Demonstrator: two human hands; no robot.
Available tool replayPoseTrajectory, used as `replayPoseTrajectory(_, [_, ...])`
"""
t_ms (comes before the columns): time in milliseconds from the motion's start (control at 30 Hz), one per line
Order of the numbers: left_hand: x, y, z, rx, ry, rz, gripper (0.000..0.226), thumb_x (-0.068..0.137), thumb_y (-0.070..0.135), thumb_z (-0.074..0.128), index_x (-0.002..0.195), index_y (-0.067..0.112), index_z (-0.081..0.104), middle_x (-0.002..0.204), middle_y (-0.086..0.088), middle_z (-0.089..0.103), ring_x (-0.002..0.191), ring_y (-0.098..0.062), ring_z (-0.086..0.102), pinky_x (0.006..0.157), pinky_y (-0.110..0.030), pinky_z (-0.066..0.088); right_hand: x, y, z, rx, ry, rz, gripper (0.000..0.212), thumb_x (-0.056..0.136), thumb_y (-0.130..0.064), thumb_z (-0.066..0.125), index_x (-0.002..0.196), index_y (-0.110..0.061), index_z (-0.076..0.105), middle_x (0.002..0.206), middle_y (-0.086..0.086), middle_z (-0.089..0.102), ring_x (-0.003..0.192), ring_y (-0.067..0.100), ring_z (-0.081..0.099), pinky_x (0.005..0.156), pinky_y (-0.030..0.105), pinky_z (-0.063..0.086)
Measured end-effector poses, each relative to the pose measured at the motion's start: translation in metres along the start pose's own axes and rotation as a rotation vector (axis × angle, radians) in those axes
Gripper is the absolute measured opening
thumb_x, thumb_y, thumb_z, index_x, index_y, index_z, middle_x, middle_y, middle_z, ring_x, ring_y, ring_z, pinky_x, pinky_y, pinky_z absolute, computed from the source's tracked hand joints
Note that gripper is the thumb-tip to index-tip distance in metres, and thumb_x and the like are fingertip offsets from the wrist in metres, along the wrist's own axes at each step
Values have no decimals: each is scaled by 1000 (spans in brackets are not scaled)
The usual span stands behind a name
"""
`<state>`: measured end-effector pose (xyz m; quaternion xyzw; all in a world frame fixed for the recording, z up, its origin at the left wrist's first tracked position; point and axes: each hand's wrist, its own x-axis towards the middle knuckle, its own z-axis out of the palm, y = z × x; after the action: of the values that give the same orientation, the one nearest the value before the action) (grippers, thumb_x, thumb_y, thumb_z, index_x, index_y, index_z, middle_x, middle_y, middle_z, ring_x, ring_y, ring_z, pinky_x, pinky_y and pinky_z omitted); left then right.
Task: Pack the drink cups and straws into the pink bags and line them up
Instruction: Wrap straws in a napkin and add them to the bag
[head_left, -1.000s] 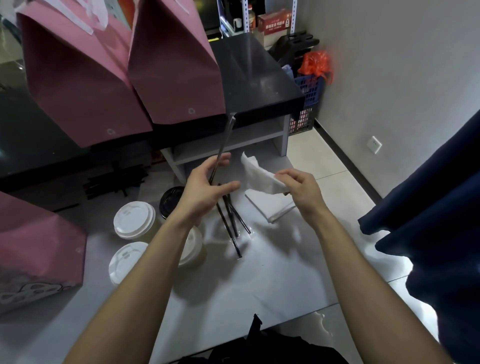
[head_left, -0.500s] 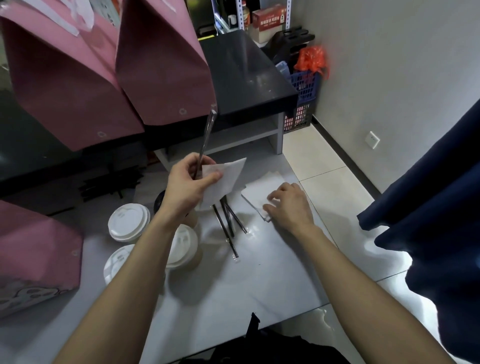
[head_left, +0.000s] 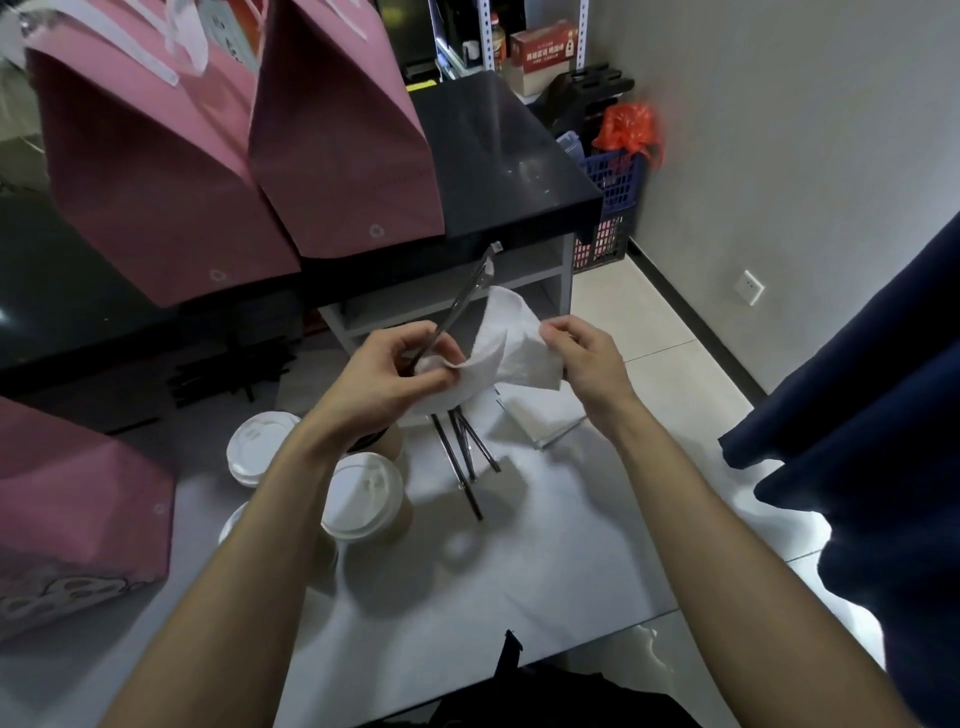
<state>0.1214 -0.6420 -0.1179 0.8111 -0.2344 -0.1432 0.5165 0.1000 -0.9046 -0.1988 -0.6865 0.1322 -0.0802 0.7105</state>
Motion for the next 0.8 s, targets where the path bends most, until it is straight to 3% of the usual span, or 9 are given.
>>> replayPoseTrajectory(67, [5, 0, 2, -49, -2, 8, 9, 91, 18, 80, 96, 25, 77, 87, 7, 72, 75, -4, 59, 70, -15, 46, -4, -7, 11, 59, -65, 66, 21, 109, -21, 61, 103, -9, 78, 89, -4, 71, 84, 15, 61, 79, 37, 48])
replayPoseTrajectory(167, [12, -7, 5, -78, 48, -24, 13, 96, 10, 80, 98, 23, 75, 81, 16, 69, 67, 2, 57, 62, -10, 44, -15, -14, 24, 159, -185, 208, 54, 112, -51, 51, 115, -5, 79, 95, 13, 71, 90, 29, 66, 84, 47, 55])
replayPoseTrajectory(267, [14, -15, 6, -75, 103, -64, 15, 94, 8, 80, 100, 21, 75, 81, 15, 71, 70, 2, 60, 63, -11, 46, -25, -14, 22, 240, -349, 250, 67, 95, -75, 59, 110, -14, 83, 92, 16, 61, 85, 28, 59, 77, 36, 49])
replayPoseTrajectory(367, [13, -20, 6, -115, 134, -100, 18, 87, 15, 82, 103, 22, 76, 93, 6, 77, 85, -9, 69, 76, -23, 55, -34, -9, 22, 178, -391, 89, 34, 99, -33, 78, 122, -8, 78, 112, 9, 80, 98, 21, 75, 82, 33, 58])
replayPoseTrajectory(433, [13, -25, 4, -142, 218, -112, 19, 90, 15, 85, 106, 21, 76, 101, 2, 79, 92, -10, 73, 82, -25, 57, -37, -8, 24, 71, -320, 46, 21, 98, -13, 79, 118, -6, 79, 111, 12, 82, 98, 21, 77, 86, 41, 64])
replayPoseTrajectory(500, [13, -27, 3, -134, 369, -165, 15, 97, 30, 82, 109, 24, 75, 104, 3, 79, 87, -7, 72, 76, -21, 56, -37, -10, 25, -14, -191, 62, 16, 97, -12, 81, 111, -6, 81, 106, 13, 83, 94, 22, 76, 91, 50, 64])
replayPoseTrajectory(567, [12, -27, 3, -220, 471, -262, 18, 105, 44, 67, 104, 26, 71, 99, 2, 74, 66, -9, 58, 55, -23, 46, -34, -13, 26, -76, -30, 67, 12, 96, -15, 82, 104, -7, 81, 101, 12, 83, 89, 23, 76, 89, 49, 63])
replayPoseTrajectory(633, [11, -26, 4, -347, 473, -306, 27, 113, 36, 52, 98, 22, 70, 84, 3, 62, 57, -9, 44, 45, -20, 33, -31, -18, 29, -98, 110, 64, 10, 96, -18, 82, 100, -9, 80, 96, 11, 82, 88, 25, 76, 83, 43, 62])
replayPoseTrajectory(800, [2, -23, 22, 18, 322, -156, 21, 112, 30, 60, 118, 21, 79, 60, 21, 56, 54, 0, 48, 57, -24, 42, -31, -36, 56, 31, 110, 32, 17, 99, -20, 80, 101, -3, 80, 90, 9, 82, 82, 19, 78, 72, 31, 61])
